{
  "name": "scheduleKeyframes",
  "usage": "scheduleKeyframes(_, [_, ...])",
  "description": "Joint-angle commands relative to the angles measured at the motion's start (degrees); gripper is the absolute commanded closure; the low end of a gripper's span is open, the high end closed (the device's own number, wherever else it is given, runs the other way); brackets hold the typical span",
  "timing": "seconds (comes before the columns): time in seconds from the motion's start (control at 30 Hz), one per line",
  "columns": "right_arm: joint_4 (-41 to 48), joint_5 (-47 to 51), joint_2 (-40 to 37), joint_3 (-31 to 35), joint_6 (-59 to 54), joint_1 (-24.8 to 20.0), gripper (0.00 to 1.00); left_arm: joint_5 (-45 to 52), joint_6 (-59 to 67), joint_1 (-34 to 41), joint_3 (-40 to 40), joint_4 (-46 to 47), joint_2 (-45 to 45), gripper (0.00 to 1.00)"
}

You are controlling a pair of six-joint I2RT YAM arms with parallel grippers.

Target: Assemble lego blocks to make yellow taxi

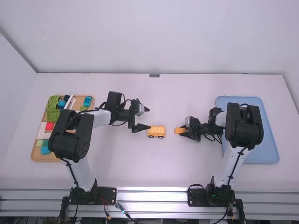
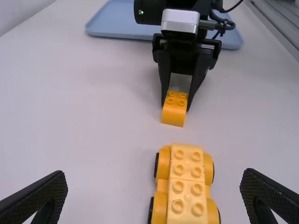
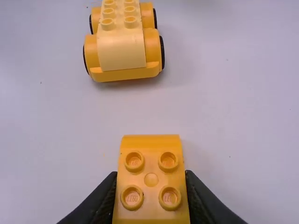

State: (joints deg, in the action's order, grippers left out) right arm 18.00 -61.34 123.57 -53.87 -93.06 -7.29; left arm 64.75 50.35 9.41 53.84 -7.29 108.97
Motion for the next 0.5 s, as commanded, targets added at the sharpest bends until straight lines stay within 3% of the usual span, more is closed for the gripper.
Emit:
scheduleKeyframes(0.0, [0.28,-0.09,1.01,0.59,0.17,-0.26,0.66,1.81,5.33,1.33,0.85,1.88,0.22,0.01])
scheduleKeyframes(0.2, [0.92,-0.33,1.01,0.35,0.2,-0.26,0.66,-2.36,13.18,4.15,0.85,7.78,0.22,0.01])
scheduleKeyframes(0.47, [8.13,-0.33,1.01,-3.06,-1.84,-0.26,0.67,-4.76,13.09,6.78,0.85,3.82,3.5,0.01])
